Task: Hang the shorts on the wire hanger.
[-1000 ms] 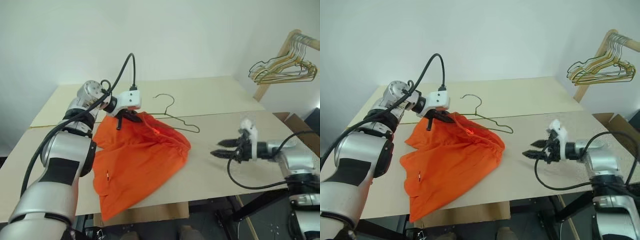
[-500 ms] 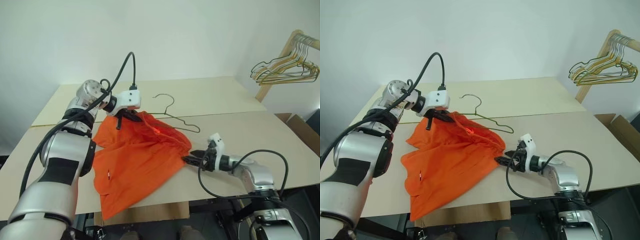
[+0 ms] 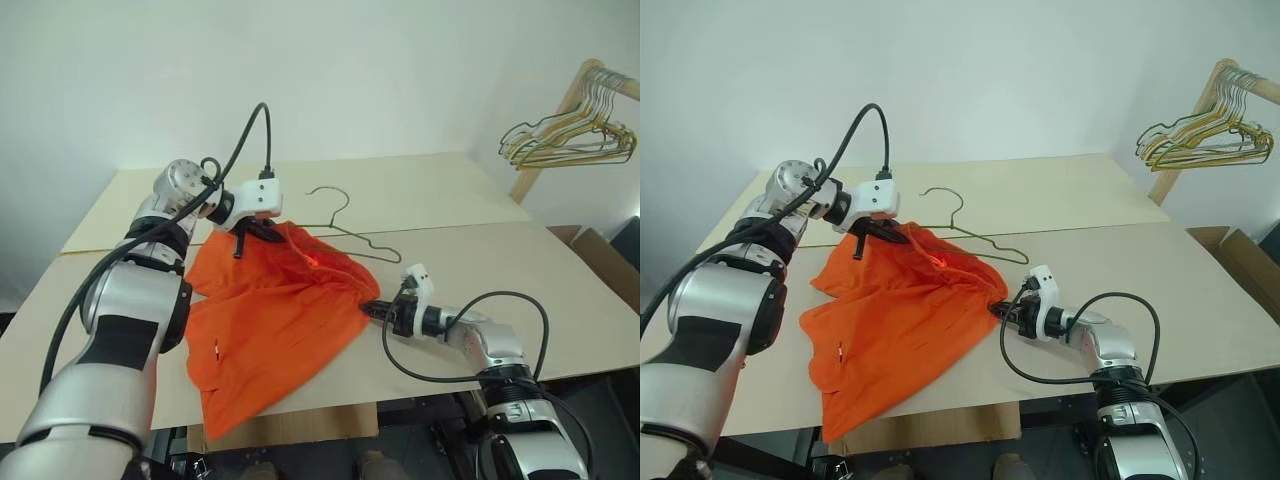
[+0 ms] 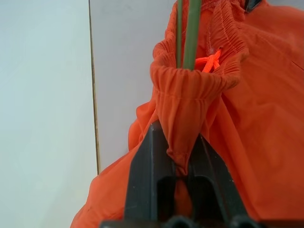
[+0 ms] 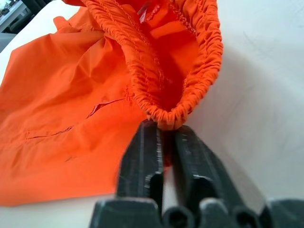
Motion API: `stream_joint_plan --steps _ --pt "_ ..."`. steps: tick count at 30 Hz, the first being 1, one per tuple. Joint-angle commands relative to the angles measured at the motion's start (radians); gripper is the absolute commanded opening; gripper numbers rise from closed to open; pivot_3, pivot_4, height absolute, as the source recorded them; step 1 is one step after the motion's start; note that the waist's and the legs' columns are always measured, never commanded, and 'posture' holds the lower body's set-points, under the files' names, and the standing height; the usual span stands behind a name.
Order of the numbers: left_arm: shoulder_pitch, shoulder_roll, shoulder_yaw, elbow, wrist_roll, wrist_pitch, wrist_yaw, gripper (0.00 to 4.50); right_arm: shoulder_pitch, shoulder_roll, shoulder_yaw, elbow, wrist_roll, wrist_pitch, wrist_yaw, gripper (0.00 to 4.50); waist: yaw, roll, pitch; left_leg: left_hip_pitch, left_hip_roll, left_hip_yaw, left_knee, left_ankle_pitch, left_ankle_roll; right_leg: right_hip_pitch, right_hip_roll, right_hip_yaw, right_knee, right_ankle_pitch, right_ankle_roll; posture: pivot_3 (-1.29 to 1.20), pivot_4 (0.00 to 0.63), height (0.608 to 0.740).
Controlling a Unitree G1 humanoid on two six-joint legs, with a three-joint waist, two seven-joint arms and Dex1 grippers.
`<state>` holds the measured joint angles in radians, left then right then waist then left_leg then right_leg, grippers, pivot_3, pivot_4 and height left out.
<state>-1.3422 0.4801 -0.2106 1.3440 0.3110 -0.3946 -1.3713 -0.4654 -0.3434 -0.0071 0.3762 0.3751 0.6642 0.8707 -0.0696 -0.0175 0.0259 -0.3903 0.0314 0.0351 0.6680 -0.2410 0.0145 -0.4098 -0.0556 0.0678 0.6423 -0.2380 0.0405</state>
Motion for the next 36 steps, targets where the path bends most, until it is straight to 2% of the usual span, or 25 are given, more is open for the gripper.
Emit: stream_joint_plan --steps 1,8,11,15,18,24,29,36 --pt "-0.040 0.025 0.044 -0.028 -0.048 -0.009 -0.033 0.00 -0.032 -0.021 -0.023 -0.002 0.007 -0.015 0.003 0.04 0.000 0.000 0.000 0.000 0.000 0.000 0.000 0.000 0.000 0.000 0.000 0.000 0.000 0.000 0.000 -0.01 0.000 0.740" --pt "-0.055 0.065 0.097 -0.047 -0.120 -0.010 -0.218 0.00 -0.053 -0.099 -0.063 0.034 0.002 -0.046 0.001 0.04 -0.001 0.000 0.000 0.000 0.000 0.000 0.000 0.000 0.000 0.000 0.000 0.000 0.000 0.000 0.000 -0.02 0.000 0.740" --pt "-0.055 0.090 0.058 -0.058 -0.142 -0.042 -0.243 0.00 -0.083 -0.127 -0.087 0.068 0.014 -0.040 0.009 0.04 -0.001 0.000 0.000 0.000 0.000 0.000 0.000 0.000 0.000 0.000 0.000 0.000 0.000 0.000 0.000 -0.02 0.000 0.740" --pt "-0.052 0.118 0.001 -0.072 -0.149 -0.076 -0.243 0.00 -0.104 -0.167 -0.086 0.079 0.018 -0.039 0.048 0.04 -0.001 0.000 0.000 0.000 0.000 0.000 0.000 0.000 0.000 0.000 0.000 0.000 0.000 0.000 0.000 -0.01 0.000 0.740" --pt "-0.051 0.127 0.013 -0.077 -0.131 -0.082 -0.234 0.00 -0.106 -0.187 -0.067 0.083 0.004 -0.053 0.069 0.04 0.001 0.000 0.000 0.000 0.000 0.000 0.000 0.000 0.000 0.000 0.000 0.000 0.000 0.000 0.000 0.00 0.000 0.740" --pt "-0.038 0.143 -0.001 -0.079 -0.081 -0.095 -0.119 0.00 -0.097 -0.207 -0.055 0.080 -0.008 -0.068 0.092 0.04 0.002 0.000 0.000 0.000 0.000 0.000 0.000 0.000 0.000 0.000 0.000 0.000 0.000 0.000 0.000 0.00 0.000 0.740" --pt "-0.016 0.152 0.037 -0.076 -0.122 -0.079 -0.180 0.00 -0.083 -0.208 -0.047 0.069 -0.015 -0.079 0.099 0.04 0.002 0.000 0.000 0.000 0.000 0.000 0.000 0.000 0.000 0.000 0.000 0.000 0.000 0.000 0.000 0.01 0.000 0.740" --pt "0.007 0.187 -0.040 -0.079 -0.014 -0.116 -0.071 0.00 -0.083 -0.219 -0.035 0.051 -0.022 -0.090 0.104 0.04 0.004 0.000 0.000 0.000 0.000 0.000 0.000 0.000 0.000 0.000 0.000 0.000 0.000 0.000 0.000 0.01 0.000 0.740"
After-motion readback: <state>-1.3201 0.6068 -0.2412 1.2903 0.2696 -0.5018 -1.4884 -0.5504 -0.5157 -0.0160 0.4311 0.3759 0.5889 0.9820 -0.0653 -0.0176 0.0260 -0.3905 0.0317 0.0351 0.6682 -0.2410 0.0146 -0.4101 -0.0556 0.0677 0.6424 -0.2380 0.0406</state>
